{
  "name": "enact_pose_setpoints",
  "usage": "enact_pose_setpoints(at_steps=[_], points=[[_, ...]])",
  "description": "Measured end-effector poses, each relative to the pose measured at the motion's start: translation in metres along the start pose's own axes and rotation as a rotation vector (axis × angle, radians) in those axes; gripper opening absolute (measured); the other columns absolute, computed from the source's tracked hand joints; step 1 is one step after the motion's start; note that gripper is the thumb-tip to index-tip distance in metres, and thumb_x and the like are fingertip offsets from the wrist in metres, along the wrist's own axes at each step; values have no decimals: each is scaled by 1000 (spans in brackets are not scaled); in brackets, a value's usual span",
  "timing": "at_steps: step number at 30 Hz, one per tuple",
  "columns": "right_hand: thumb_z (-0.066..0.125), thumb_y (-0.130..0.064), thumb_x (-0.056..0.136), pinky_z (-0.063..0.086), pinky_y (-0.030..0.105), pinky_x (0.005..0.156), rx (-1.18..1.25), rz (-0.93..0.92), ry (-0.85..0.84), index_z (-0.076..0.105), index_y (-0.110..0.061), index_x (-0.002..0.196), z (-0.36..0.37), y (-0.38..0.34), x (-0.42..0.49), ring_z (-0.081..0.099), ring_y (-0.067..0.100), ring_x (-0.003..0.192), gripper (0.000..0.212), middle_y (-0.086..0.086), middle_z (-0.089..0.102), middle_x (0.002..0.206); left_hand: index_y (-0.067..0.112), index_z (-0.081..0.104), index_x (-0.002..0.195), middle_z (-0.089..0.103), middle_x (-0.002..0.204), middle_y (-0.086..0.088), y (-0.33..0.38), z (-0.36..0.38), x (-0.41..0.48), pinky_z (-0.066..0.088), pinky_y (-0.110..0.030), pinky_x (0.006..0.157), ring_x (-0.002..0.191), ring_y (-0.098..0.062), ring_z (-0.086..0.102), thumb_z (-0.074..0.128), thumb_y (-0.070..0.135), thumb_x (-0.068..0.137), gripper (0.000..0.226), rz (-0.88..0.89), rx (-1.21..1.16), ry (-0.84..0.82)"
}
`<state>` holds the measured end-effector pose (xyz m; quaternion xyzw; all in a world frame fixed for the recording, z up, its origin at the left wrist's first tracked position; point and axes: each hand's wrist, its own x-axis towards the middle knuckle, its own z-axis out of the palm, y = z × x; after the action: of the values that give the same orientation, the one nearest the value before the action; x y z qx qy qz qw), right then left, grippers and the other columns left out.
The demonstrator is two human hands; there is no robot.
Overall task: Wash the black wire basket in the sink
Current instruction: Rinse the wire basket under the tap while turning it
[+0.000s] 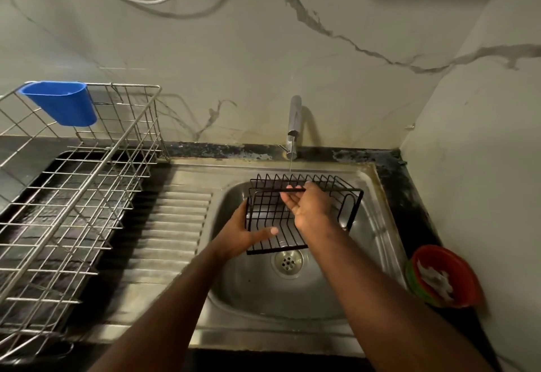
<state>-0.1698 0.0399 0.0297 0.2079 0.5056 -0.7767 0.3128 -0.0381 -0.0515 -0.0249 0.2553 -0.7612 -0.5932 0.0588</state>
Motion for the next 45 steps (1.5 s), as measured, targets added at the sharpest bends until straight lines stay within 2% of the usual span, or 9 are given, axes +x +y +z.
enact_pose_setpoints(at_steps=[2,5,11,15,22,26,31,36,45], points=[[44,-14,103,57,35,66,-1,70,-75,53,-2,92,5,1,1,63,24,71,19,16,60,79,32,46,136,61,125,12,-1,-3,8,47,-29,95,107,-4,59,75,24,88,57,-26,157,189],[44,-10,103,56,35,65,-61,108,-184,53,-4,98,14,-2,4,64,28,76,12,18,60,82,13,58,130,68,115,-8,-1,-10,21,49,-34,88,104,-26,65,52,23,101,32,-91,342,389],[48,-4,99,56,37,79,-342,126,-407,54,3,117,28,-29,18,64,34,99,20,24,63,102,23,61,107,70,102,-13,-5,-22,43,58,-51,86,90,-31,69,43,26,103,19,-220,104,349],[47,6,96,52,39,87,-416,138,-414,49,13,124,36,-36,24,57,40,118,29,31,57,124,13,60,106,65,90,-9,-1,-19,45,59,-45,74,81,-27,65,42,19,104,19,-294,-40,376],[47,19,90,55,36,80,-447,77,-376,52,18,118,38,-36,34,62,41,111,29,35,58,121,8,51,117,58,88,-12,1,-17,48,53,-32,51,74,-27,63,37,14,105,19,-400,-132,391],[55,17,88,60,33,76,-450,-47,-264,59,17,108,33,-38,43,68,37,97,21,32,65,105,-4,53,118,58,90,-15,-2,-10,52,62,-51,74,66,-24,62,39,10,101,26,-440,-157,382],[61,11,87,60,31,76,-331,-122,-276,59,14,112,32,-49,50,68,28,86,25,19,66,90,-5,52,115,56,90,-18,-3,-3,55,60,-59,76,62,-26,63,38,9,99,26,-475,-208,376],[50,19,89,54,34,88,-254,-168,-287,59,17,113,44,-52,50,65,25,81,26,20,63,91,-4,49,112,61,87,-20,7,3,57,55,-33,45,53,-30,69,35,9,97,24,-514,-222,316],[67,9,83,61,31,72,-540,-272,-284,64,9,96,42,-65,60,73,27,83,14,20,70,96,-2,49,119,61,90,-19,21,2,64,54,-34,48,56,-29,67,42,13,99,26,-510,-184,208]])
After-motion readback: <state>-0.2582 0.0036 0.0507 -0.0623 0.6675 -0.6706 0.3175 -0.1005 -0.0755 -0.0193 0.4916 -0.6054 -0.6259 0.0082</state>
